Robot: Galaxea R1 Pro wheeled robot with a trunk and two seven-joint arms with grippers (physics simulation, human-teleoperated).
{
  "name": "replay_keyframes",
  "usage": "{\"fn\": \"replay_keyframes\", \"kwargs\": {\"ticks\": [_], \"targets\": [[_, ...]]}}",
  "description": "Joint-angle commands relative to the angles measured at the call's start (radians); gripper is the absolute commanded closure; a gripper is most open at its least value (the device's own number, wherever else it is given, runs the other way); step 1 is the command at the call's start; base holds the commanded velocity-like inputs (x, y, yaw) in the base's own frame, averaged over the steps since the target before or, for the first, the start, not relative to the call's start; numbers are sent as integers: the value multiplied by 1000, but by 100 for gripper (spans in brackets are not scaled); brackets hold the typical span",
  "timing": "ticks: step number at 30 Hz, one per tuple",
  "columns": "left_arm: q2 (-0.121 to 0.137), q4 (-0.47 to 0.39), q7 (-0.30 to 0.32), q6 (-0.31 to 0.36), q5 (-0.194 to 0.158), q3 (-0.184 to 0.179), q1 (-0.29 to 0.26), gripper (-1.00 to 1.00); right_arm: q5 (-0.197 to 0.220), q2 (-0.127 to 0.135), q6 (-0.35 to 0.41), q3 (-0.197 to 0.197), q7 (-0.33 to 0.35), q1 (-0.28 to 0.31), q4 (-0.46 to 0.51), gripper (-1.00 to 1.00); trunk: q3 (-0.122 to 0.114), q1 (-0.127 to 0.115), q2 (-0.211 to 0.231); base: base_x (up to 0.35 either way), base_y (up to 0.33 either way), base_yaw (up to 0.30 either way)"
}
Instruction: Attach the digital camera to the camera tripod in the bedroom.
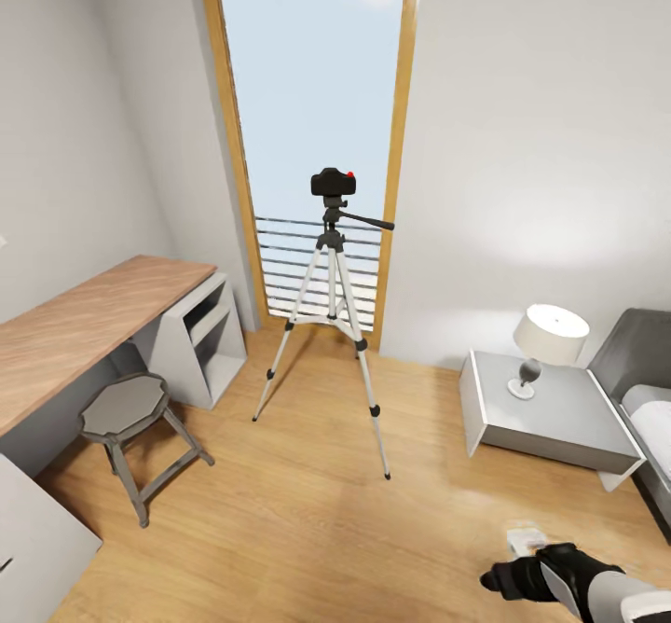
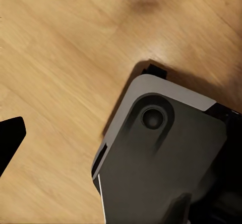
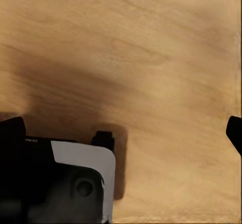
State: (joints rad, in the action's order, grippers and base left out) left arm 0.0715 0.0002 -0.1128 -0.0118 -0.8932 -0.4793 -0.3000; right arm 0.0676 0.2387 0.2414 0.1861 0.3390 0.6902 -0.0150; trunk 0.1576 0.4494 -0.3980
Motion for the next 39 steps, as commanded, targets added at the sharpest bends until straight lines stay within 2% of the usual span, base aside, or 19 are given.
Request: {"fn": "replay_keyframes", "kwargs": {"ticks": [1,3,11,20,23,30,39], "targets": [[0,0,-3,0,-7,-8,0,-100,8,4,-1,6,-11,-16,-5,-100,2,1,-2,-4,0,0],[0,0,-4,3,-7,-8,1,-100,10,10,-16,6,-58,-70,-12,-100,2,1,-2,-3,0,0],[-1,0,-5,5,-7,-8,27,-100,14,6,-99,5,-187,-194,-18,-100,2,1,-2,-1,0,0],[-1,1,-5,0,-8,-8,51,-100,17,-2,-207,3,-231,-362,-19,-100,2,1,-2,0,0,0],[-2,1,-5,1,-9,-8,54,-100,17,-13,-241,3,-234,-402,-19,-100,2,1,-2,0,0,0],[-5,1,-5,9,-7,-8,56,-100,18,-54,-297,3,-237,-468,-20,-100,2,1,-2,0,0,0],[-5,1,-5,9,-7,-8,56,-100,18,-58,-291,1,-227,-473,-20,-100,2,1,-2,0,0,0]]}}
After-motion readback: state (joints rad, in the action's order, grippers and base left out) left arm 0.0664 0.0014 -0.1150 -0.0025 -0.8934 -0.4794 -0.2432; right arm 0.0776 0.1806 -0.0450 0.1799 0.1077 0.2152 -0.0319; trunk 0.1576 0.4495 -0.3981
